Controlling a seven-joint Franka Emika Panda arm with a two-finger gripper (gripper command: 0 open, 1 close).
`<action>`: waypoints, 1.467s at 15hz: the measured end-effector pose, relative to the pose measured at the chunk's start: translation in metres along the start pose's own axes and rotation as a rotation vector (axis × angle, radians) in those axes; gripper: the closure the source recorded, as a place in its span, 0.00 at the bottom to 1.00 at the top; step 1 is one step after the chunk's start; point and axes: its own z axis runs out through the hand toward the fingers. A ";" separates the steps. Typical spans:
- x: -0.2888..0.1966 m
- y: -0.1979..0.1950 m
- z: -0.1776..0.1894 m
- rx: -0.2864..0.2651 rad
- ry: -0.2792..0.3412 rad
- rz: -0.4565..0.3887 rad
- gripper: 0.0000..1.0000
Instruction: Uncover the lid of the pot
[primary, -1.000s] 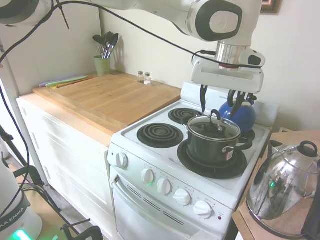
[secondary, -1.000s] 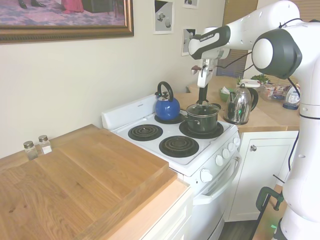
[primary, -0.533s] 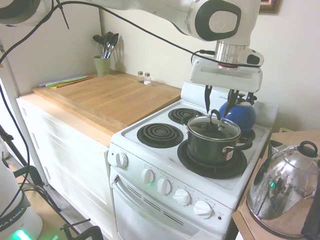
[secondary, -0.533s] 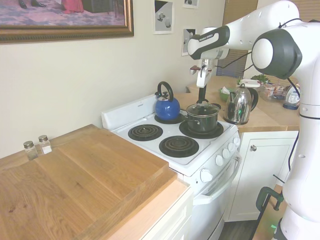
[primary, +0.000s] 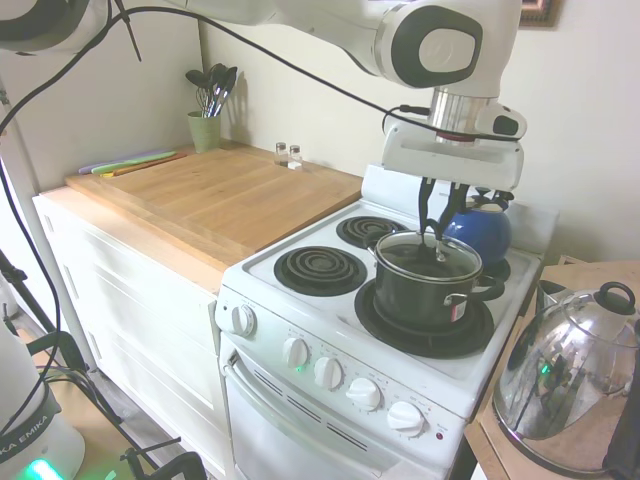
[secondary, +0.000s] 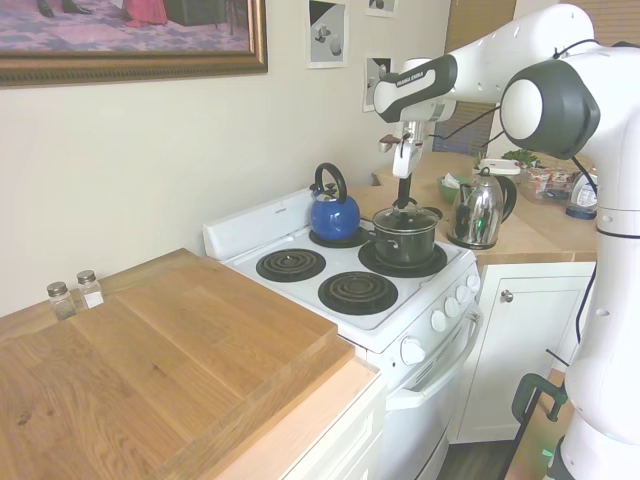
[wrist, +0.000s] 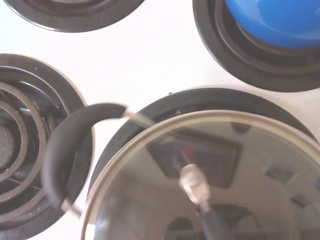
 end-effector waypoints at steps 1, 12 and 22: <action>0.000 0.000 0.000 0.000 0.000 0.000 1.00; -0.005 -0.002 -0.016 0.000 0.007 0.007 1.00; -0.099 -0.117 -0.088 -0.090 0.094 -0.069 1.00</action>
